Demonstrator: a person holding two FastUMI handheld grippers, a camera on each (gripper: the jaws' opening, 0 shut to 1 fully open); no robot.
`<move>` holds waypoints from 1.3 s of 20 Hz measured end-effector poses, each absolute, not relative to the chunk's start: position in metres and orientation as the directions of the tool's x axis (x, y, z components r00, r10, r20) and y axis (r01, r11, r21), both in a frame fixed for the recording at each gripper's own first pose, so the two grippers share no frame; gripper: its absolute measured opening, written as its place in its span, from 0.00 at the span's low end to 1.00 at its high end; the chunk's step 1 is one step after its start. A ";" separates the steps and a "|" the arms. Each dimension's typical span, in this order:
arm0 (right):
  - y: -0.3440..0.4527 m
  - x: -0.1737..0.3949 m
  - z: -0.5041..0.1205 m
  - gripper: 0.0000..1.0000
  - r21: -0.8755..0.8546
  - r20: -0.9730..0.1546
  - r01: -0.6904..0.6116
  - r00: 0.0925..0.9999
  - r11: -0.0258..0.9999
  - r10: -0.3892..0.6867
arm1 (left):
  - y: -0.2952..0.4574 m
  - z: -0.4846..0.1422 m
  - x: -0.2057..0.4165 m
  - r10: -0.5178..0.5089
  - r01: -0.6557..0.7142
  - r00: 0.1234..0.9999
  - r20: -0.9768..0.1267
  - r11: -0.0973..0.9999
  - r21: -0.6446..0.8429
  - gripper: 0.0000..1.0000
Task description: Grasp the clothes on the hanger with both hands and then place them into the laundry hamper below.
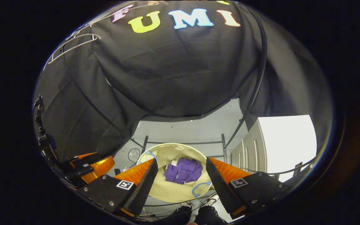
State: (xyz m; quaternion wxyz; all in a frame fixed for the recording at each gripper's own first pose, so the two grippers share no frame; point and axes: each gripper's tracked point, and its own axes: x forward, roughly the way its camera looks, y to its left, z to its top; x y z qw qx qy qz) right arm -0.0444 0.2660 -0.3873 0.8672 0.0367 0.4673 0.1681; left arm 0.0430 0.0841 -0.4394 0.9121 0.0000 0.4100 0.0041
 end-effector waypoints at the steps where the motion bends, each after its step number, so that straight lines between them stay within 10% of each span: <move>1: 0.259 -0.038 -0.373 0.95 0.210 -0.784 -0.252 0.534 0.945 0.317 | 0.085 -0.423 0.044 0.014 -0.006 0.680 -0.734 1.000 0.014 0.89; 19: 0.175 0.034 -0.075 0.95 0.138 -0.205 -0.143 0.964 0.980 0.169 | 0.097 0.008 0.085 -0.040 0.028 0.994 -0.106 0.993 -0.114 0.94; 24: 0.146 0.027 -0.013 0.91 0.144 -0.055 -0.103 0.992 0.984 0.112 | 0.118 0.054 0.067 -0.025 0.025 1.000 -0.011 0.998 -0.065 0.82; 26: 0.131 0.022 -0.001 0.91 0.132 -0.027 -0.068 0.997 0.989 0.072 | 0.126 0.064 0.063 -0.020 0.020 1.000 0.005 0.998 -0.051 0.94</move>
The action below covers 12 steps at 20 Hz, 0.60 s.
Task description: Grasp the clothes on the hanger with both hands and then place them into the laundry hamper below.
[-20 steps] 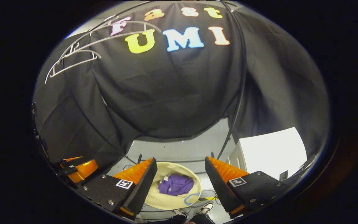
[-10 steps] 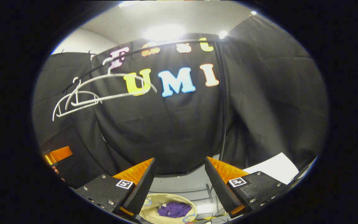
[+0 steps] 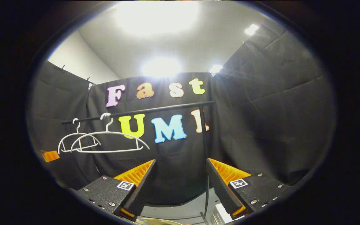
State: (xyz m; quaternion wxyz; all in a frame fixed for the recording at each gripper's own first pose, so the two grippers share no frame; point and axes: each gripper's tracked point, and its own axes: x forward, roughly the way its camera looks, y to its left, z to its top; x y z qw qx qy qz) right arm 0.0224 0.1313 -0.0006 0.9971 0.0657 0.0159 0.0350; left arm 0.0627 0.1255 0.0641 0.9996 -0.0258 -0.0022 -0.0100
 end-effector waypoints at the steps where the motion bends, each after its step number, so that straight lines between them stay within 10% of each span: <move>1: 0.124 0.019 0.003 0.91 0.120 -0.012 -0.051 0.999 0.991 0.053 | 0.129 0.065 0.061 -0.016 0.016 1.000 0.003 0.999 -0.049 0.94; 9: 0.102 0.011 0.014 0.95 0.052 0.040 0.029 0.999 0.998 -0.031 | 0.180 0.057 0.048 0.134 -0.132 0.990 0.033 0.989 -0.062 0.82; 12: 0.115 0.016 0.019 0.95 0.017 0.043 0.012 0.999 1.000 -0.013 | 0.184 0.051 0.052 0.131 -0.127 0.991 0.034 0.987 -0.100 0.94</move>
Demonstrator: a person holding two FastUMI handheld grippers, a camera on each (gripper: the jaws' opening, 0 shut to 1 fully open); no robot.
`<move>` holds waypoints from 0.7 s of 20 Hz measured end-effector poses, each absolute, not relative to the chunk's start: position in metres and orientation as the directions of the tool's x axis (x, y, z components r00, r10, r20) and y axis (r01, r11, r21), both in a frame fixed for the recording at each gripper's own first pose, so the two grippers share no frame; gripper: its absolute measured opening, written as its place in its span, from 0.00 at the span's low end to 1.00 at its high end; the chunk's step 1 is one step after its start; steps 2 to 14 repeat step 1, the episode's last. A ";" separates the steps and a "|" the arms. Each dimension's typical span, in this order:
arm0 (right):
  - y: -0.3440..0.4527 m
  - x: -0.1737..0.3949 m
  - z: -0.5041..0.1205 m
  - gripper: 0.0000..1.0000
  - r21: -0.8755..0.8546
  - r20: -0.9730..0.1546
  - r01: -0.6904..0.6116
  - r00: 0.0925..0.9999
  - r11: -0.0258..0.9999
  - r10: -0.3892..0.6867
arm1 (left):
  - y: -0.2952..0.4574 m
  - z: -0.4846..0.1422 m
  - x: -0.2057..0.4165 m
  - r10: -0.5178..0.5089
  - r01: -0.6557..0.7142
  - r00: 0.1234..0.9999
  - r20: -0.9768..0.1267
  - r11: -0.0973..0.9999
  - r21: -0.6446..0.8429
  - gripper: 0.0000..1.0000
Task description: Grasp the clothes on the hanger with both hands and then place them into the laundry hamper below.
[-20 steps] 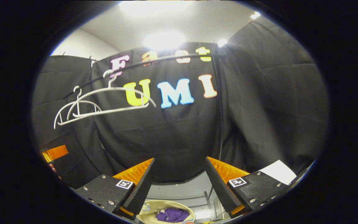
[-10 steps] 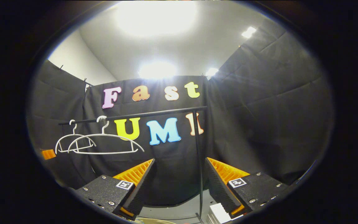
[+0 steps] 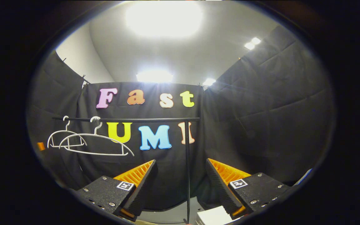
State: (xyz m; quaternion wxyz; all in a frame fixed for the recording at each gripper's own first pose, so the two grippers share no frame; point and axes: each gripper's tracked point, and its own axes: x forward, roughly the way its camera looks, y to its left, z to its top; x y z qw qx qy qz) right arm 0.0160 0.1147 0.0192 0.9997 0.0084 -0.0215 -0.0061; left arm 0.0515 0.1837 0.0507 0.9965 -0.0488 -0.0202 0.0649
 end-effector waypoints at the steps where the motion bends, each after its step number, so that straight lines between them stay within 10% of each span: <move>1: 0.117 0.017 0.020 0.91 0.009 0.034 0.008 0.999 1.000 -0.008 | 0.186 0.046 0.056 0.121 -0.117 0.992 0.031 0.987 -0.110 0.94; 14: 0.117 0.017 0.020 0.91 0.009 0.034 0.008 0.999 1.000 -0.008 | 0.186 0.046 0.056 0.121 -0.117 0.992 0.031 0.987 -0.110 0.94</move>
